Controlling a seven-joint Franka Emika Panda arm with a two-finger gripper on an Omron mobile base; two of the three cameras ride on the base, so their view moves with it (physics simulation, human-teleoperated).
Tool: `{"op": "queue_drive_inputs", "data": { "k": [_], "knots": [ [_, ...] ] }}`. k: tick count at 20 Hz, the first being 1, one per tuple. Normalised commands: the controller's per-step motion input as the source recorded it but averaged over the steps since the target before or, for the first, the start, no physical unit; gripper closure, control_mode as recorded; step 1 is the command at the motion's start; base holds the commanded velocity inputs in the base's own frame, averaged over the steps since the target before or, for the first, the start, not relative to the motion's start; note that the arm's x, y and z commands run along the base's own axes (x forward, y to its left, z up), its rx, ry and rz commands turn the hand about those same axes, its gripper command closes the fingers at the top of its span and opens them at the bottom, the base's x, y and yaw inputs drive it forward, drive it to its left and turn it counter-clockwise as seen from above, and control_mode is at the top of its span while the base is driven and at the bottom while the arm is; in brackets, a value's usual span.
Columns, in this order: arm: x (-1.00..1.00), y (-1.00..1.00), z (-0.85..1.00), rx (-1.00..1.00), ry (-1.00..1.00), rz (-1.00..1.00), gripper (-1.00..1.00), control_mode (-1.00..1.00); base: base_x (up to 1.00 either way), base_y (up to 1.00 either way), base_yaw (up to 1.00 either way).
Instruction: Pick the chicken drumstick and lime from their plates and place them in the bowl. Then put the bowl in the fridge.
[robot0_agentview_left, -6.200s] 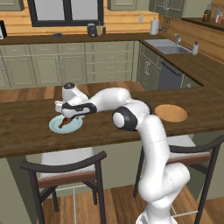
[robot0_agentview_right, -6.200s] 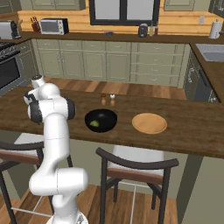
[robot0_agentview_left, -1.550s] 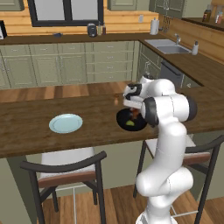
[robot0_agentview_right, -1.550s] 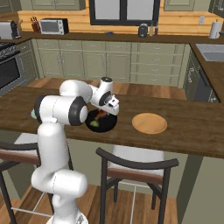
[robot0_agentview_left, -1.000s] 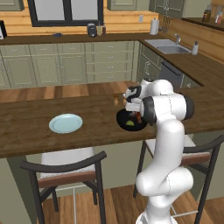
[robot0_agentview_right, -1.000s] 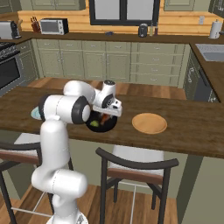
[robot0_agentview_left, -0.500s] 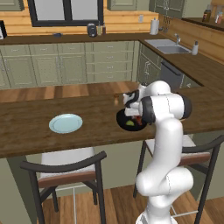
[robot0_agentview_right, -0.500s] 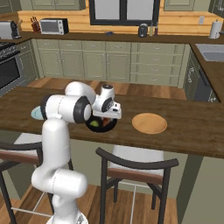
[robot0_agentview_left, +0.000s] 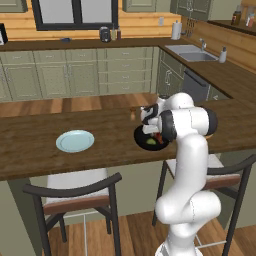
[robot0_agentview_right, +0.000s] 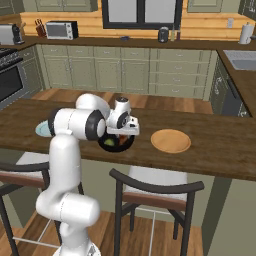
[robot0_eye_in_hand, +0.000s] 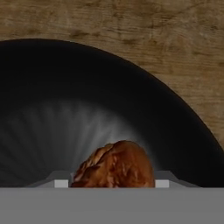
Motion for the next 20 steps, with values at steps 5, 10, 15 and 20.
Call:
{"op": "queue_drive_inputs", "data": {
  "k": [5, 10, 15, 20],
  "knots": [
    [0.0, 0.0, 0.02, -0.01, 0.0, 0.0, -1.0, -1.0, 0.0, 0.0, 0.0],
    [0.0, 0.0, 0.25, 0.0, 0.0, 0.0, -1.0, -1.0, 0.0, 0.0, 0.0],
    [-0.45, 0.42, 0.64, 0.0, -0.02, 0.0, -1.0, -1.0, 0.0, 0.0, 0.0],
    [-0.7, 1.0, 0.2, 0.0, 0.0, 0.0, -1.0, -1.0, 0.0, 0.0, 0.0]
  ]
}}
